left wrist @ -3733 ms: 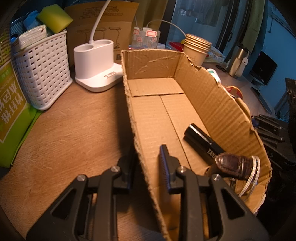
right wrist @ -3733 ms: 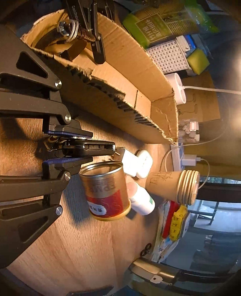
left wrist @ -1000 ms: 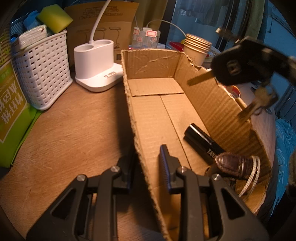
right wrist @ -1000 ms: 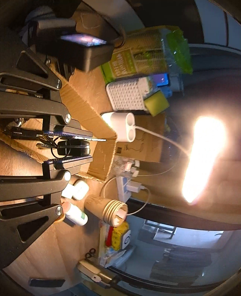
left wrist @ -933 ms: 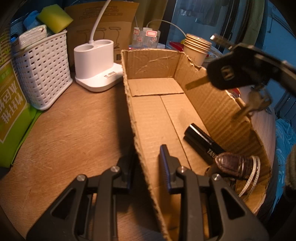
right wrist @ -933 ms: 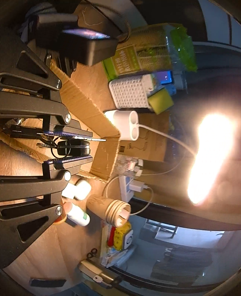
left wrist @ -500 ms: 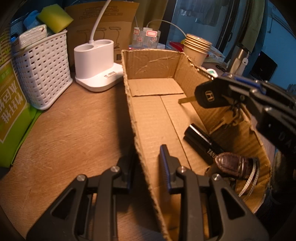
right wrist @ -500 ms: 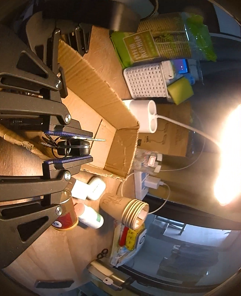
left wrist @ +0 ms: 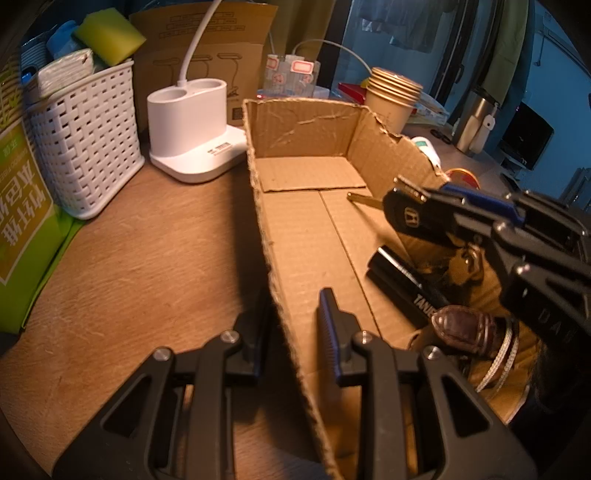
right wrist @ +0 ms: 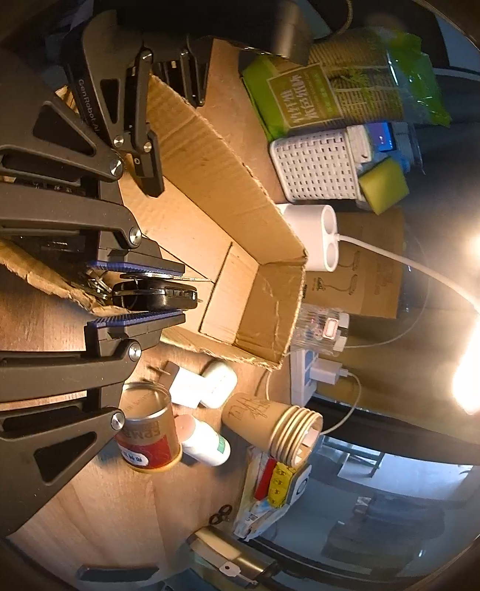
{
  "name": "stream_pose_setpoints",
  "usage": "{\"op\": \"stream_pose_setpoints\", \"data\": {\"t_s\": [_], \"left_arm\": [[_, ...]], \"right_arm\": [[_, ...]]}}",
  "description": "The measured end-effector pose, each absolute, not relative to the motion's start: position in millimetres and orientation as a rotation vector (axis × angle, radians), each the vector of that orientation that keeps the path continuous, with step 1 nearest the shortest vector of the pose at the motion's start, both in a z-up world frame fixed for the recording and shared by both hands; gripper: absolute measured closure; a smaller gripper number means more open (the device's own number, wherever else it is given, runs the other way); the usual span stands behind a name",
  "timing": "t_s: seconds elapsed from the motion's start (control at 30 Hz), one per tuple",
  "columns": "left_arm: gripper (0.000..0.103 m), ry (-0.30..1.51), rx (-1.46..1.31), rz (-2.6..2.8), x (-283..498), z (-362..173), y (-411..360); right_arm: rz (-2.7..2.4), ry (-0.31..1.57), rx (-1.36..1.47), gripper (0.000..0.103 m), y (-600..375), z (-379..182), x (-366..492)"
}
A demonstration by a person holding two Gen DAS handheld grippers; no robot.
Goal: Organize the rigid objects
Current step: 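Lower the keys into the box and open the right gripper, then move the open right gripper to the red-and-gold can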
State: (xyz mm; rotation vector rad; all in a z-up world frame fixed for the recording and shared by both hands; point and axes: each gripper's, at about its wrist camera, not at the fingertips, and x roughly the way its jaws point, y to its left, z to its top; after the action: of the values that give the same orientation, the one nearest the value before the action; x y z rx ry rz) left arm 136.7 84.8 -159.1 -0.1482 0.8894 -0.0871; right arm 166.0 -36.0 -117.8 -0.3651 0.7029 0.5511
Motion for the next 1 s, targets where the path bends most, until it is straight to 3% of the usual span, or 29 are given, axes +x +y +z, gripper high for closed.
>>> {"op": "stream_pose_setpoints", "data": {"t_s": [0.57,0.67,0.83,0.9,1.0], "left_arm": [[0.076,0.890,-0.151,-0.086,137.4,-159.6,86.6],[0.076,0.890,-0.151,-0.086,137.4,-159.6,86.6],[0.076,0.890,-0.151,-0.086,137.4,-159.6,86.6],[0.076,0.890,-0.151,-0.086,137.4,-159.6,86.7],[0.076,0.890,-0.151,-0.086,137.4,-159.6,86.5]], "right_arm": [[0.578,0.682,-0.277,0.082,-57.1,-96.4,161.2],[0.572,0.673,-0.259,0.073,-63.8,-94.3,160.3],[0.563,0.661,-0.197,0.069,-79.2,-89.1,164.3],[0.546,0.652,-0.181,0.059,-85.9,-87.4,165.5],[0.534,0.651,-0.160,0.057,-94.8,-86.6,168.7]]}}
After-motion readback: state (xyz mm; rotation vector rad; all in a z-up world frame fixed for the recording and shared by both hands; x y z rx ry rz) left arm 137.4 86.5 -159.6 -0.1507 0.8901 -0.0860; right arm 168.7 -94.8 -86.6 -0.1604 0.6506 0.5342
